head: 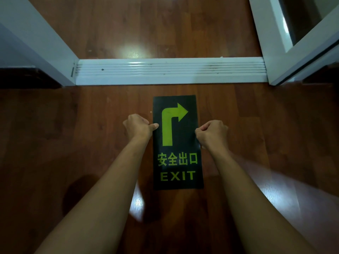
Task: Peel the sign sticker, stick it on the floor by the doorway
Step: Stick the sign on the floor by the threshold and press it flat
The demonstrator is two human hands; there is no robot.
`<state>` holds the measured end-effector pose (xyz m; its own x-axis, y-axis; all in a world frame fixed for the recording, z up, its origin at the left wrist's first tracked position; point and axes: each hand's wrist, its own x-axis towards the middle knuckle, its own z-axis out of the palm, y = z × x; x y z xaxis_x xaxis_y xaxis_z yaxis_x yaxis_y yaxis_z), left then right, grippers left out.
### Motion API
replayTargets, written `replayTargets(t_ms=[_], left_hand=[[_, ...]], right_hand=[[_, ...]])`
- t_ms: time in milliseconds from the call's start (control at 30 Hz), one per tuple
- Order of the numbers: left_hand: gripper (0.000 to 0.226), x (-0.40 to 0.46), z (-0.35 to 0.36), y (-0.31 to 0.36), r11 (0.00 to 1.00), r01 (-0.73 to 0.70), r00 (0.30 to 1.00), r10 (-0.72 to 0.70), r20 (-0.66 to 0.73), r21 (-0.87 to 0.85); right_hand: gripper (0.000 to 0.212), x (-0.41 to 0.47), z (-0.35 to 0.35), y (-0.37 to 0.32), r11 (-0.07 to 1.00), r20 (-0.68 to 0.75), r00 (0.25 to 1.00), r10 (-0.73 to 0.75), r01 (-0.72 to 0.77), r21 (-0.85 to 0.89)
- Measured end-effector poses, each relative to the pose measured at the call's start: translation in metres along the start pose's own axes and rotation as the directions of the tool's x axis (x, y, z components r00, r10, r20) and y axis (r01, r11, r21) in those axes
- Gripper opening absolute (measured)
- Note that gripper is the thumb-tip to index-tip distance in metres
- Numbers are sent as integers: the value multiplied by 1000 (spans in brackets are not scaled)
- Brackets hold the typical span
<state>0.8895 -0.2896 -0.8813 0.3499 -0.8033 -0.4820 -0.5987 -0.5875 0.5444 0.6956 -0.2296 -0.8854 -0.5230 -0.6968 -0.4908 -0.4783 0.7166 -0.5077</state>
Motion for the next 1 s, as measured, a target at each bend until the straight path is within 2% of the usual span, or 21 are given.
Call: replayTargets(t_ms=[67,167,267,367,433,500,600,767,900,1000], left_hand=[[38,0,0,-2,999,-29,999,30,-25,36],[38,-5,4,-7,972,-214,973,220,-63,96],[50,-9,8,-9,843,-474,867,498,-33,252],[66,-6,17,-6,657,-639,747,653,123,400],[68,-1,24,-4,548,-692,697,677,238,470],[66,6,30,-4,470,-716,668,675,313,516],[62,14,34,-9,430,-720,649,696,308,545],[63,18,40,-15,449,-706,649,719,248,547],[62,21,39,-19,449,-704,652,716,249,551],[64,19,40,-24,474,-683,678,694,242,556]], right_hand=[[17,1,-2,2,999,-12,1000,17,-17,29],[31,6,-8,8,1000,-51,998,-22,22,10],[32,4,-5,3,964,-64,963,-262,258,-68],[46,-3,11,-8,812,-33,848,-529,494,-311],[57,-1,23,-13,725,55,802,-595,566,-392],[58,7,33,-17,669,116,779,-617,596,-444],[56,19,41,-19,613,137,776,-615,581,-535],[56,21,51,-22,678,40,806,-590,522,-517],[58,26,50,-23,742,2,838,-545,483,-465],[59,26,46,-20,747,15,846,-533,479,-462]])
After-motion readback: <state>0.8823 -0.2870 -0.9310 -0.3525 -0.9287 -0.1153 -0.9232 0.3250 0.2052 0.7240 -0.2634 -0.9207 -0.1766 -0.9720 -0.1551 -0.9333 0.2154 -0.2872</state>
